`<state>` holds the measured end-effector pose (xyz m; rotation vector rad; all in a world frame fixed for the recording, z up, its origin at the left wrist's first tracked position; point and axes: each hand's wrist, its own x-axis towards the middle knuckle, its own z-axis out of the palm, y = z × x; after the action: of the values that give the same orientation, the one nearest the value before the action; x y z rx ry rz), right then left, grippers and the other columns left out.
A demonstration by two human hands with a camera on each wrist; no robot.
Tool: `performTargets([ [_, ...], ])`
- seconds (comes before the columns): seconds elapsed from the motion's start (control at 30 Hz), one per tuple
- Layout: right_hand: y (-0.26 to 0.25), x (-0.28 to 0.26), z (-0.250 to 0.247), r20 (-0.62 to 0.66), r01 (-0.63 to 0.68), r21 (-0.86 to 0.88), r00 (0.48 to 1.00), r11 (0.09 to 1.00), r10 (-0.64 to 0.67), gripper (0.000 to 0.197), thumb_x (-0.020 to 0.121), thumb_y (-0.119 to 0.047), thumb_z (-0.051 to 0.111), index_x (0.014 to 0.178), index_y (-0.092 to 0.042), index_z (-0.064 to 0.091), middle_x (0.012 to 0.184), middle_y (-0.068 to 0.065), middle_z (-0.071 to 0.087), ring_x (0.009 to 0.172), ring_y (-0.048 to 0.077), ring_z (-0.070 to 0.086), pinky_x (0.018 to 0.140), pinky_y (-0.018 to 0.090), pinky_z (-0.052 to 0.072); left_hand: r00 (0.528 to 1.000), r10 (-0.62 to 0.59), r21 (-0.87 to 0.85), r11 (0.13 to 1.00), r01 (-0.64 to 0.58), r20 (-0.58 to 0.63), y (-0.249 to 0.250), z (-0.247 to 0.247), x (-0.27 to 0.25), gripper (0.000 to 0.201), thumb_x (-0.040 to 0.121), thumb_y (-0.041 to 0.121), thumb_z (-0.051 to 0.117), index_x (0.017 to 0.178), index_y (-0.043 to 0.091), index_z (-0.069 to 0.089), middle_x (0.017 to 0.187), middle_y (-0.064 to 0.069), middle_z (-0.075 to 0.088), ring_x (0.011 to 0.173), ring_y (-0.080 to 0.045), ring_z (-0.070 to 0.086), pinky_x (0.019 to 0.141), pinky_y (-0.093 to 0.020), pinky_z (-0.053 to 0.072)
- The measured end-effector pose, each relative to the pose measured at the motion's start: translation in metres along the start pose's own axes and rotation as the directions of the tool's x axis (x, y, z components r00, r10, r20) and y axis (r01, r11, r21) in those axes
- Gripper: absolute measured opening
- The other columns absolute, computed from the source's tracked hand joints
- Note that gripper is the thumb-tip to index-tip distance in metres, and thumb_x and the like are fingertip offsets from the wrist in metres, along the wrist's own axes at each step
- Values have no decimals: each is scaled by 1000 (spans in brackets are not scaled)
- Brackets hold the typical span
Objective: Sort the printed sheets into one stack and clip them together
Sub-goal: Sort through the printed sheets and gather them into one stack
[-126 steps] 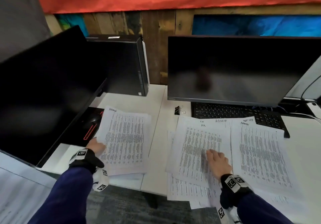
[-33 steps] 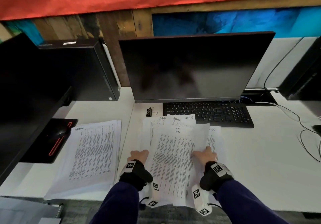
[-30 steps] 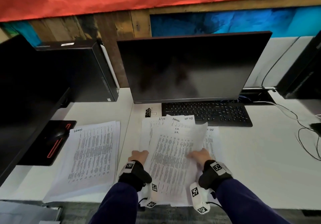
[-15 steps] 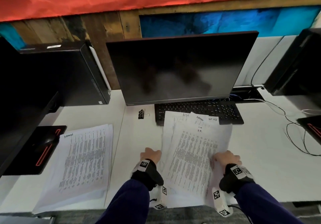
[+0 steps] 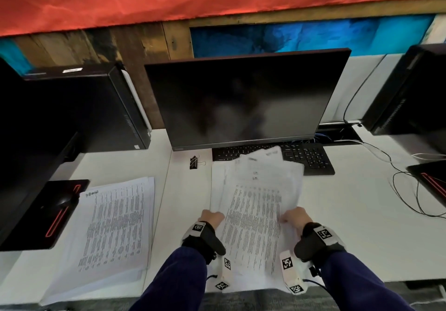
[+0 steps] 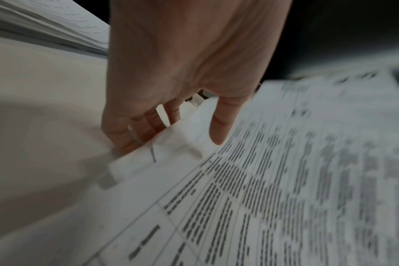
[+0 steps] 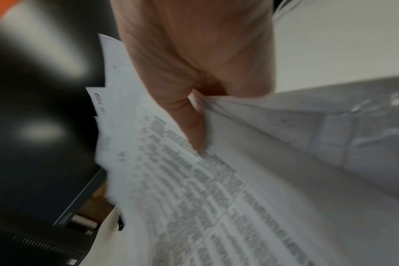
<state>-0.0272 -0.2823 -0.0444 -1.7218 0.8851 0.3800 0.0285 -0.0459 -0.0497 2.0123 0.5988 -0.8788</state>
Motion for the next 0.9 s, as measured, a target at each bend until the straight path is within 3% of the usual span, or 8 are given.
performTargets([
  [0.13, -18, -12, -12, 129, 119, 196, 981, 973, -146, 42, 79, 13, 62, 120, 9, 57, 112, 24, 66, 103, 38, 64, 98, 53, 47, 993, 108, -163, 980, -115, -53, -2, -11, -4, 95, 79, 38, 70, 149, 8, 15, 152, -14, 27, 137, -32, 33, 112, -41, 32],
  [0.23, -39, -25, -29, 191, 189, 291, 949, 938, -251, 38, 82, 11, 61, 119, 5, 60, 112, 21, 68, 102, 36, 66, 94, 49, 50, 950, 306, -428, 851, -305, -70, 7, -23, -12, 109, 56, 47, 83, 145, 12, 30, 144, -8, 46, 129, -27, 47, 111, -44, 36],
  [0.27, -46, -27, -33, 195, 209, 330, 939, 921, -283, 37, 82, 12, 59, 118, 5, 60, 113, 21, 68, 102, 36, 66, 92, 47, 52, 929, 365, -492, 797, -349, -68, 11, -29, -16, 103, 51, 46, 84, 138, 13, 41, 135, -7, 56, 122, -24, 55, 109, -46, 39],
  [0.33, -60, -33, -38, 166, 247, 397, 928, 884, -334, 37, 83, 14, 57, 118, 6, 60, 116, 22, 66, 102, 35, 66, 91, 44, 53, 872, 482, -559, 701, -444, -88, 24, -40, -27, 70, 64, 33, 82, 126, 13, 56, 119, -6, 68, 113, -23, 63, 105, -48, 43],
  [0.43, -80, -45, -35, 83, 306, 502, 914, 809, -396, 39, 84, 13, 56, 122, 6, 57, 119, 20, 65, 106, 34, 64, 91, 42, 53, 795, 549, -555, 589, -587, -258, 49, -47, -40, 40, 83, 16, 69, 122, 11, 60, 115, -7, 68, 109, -25, 64, 101, -48, 47],
  [0.6, -103, -63, -18, -122, 469, 607, 853, 642, -507, 40, 80, 9, 65, 118, 2, 60, 117, 17, 67, 110, 31, 63, 98, 43, 48, 688, 563, -476, 498, -725, -458, 73, -39, -57, 27, 81, 29, 62, 108, 31, 59, 116, -1, 67, 111, -20, 62, 101, -46, 47],
  [0.77, -98, -59, -13, -54, 504, 507, 828, 699, -558, 62, 71, -4, 79, 127, -16, 56, 122, 6, 65, 112, 18, 62, 98, 36, 48, 607, 587, -383, 472, -794, -535, 64, -31, -65, 42, 87, 10, 64, 124, 21, 45, 117, 4, 59, 108, -14, 58, 94, -25, 48],
  [0.9, -93, -52, -14, -151, 523, 509, 836, 683, -527, 60, 69, 4, 75, 123, -8, 52, 118, 13, 64, 109, 28, 62, 92, 39, 51, 578, 639, -316, 486, -815, -507, 58, -37, -62, 42, 83, 6, 69, 116, 20, 47, 101, 12, 56, 94, -11, 59, 73, -8, 47],
])
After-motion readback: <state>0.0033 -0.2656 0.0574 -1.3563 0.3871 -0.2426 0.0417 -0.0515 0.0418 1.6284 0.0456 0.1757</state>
